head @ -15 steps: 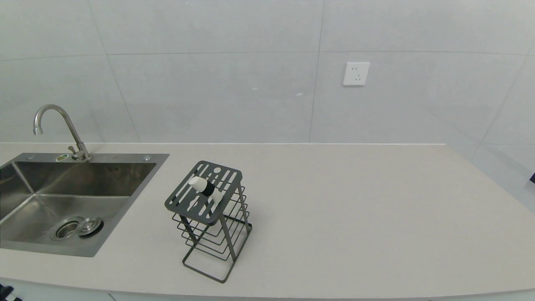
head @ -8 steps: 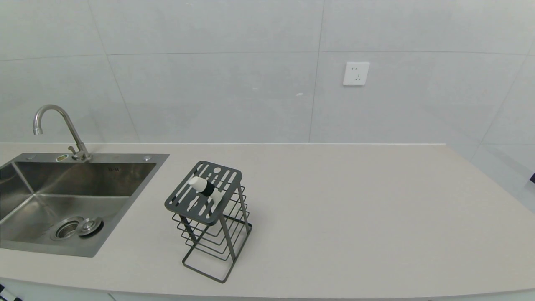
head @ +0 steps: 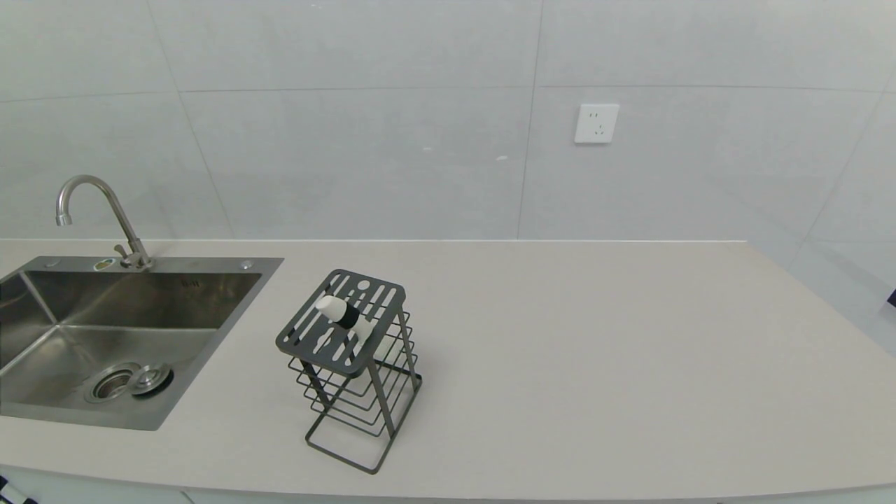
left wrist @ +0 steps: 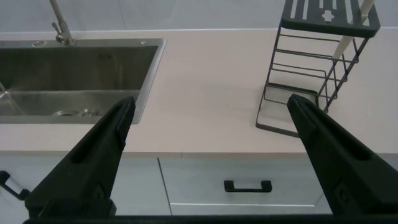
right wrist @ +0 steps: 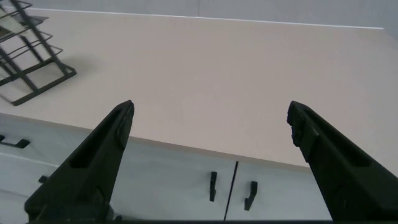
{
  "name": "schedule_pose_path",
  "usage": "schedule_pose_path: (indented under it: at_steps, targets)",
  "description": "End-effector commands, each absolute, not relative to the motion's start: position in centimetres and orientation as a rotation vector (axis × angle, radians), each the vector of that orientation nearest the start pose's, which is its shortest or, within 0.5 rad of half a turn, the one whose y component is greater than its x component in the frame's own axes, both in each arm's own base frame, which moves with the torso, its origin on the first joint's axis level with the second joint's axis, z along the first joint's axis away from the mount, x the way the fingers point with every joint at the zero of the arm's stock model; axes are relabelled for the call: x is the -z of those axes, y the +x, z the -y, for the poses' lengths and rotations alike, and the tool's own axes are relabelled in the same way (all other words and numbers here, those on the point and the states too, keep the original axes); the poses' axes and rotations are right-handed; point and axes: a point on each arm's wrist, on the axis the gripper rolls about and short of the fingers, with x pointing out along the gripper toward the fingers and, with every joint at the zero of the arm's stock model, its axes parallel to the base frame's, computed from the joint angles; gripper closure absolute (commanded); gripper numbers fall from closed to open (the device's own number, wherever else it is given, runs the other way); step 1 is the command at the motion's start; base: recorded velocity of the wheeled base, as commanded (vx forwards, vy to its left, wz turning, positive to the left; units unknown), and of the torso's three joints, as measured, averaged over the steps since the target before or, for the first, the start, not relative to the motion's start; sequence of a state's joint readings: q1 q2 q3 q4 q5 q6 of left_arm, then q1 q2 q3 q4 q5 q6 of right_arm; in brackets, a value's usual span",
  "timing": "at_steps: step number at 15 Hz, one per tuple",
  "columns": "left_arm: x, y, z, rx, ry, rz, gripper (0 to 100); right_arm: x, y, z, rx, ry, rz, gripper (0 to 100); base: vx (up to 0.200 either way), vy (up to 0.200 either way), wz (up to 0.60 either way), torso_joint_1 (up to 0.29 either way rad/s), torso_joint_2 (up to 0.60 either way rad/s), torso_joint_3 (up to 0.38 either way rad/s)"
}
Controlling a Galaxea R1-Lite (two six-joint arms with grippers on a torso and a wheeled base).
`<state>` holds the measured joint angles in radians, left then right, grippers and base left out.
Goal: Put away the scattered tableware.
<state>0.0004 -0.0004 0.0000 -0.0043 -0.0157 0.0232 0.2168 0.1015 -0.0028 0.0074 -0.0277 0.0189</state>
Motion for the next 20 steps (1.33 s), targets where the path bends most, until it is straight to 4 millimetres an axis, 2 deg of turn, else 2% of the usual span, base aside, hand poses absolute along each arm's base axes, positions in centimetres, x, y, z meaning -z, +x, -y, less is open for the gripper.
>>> schedule_pose_path:
  at_steps: [1, 3, 6, 12, 20]
  targets:
    - [-7.60, -2.28, 0.04, 0.017, 0.023, 0.005, 0, -7.75, -1.51, 0.19, -0.053, 0.008, -0.108, 0, 0.000, 0.000, 0.00, 0.000, 0.00, 0.000]
    - [-7.60, -2.28, 0.04, 0.017, 0.023, 0.005, 0, -7.69, -1.72, 0.02, 0.046, 0.009, -0.078, 0, 0.000, 0.000, 0.00, 0.000, 0.00, 0.000]
    - [-7.60, -2.28, 0.04, 0.018, 0.023, 0.005, 0, -7.63, -2.00, -0.02, -0.027, 0.011, -0.042, 0, 0.000, 0.000, 0.00, 0.000, 0.00, 0.000]
    - [-7.60, -2.28, 0.03, 0.015, 0.023, 0.005, 0, -7.57, -2.17, 0.07, 0.032, 0.017, -0.021, 0, 0.000, 0.000, 0.00, 0.000, 0.00, 0.000]
    - [-7.60, -2.28, 0.04, 0.020, 0.017, 0.005, 0, -7.57, -2.16, 0.04, 0.019, 0.015, -0.021, 0, 0.000, 0.000, 0.00, 0.000, 0.00, 0.000]
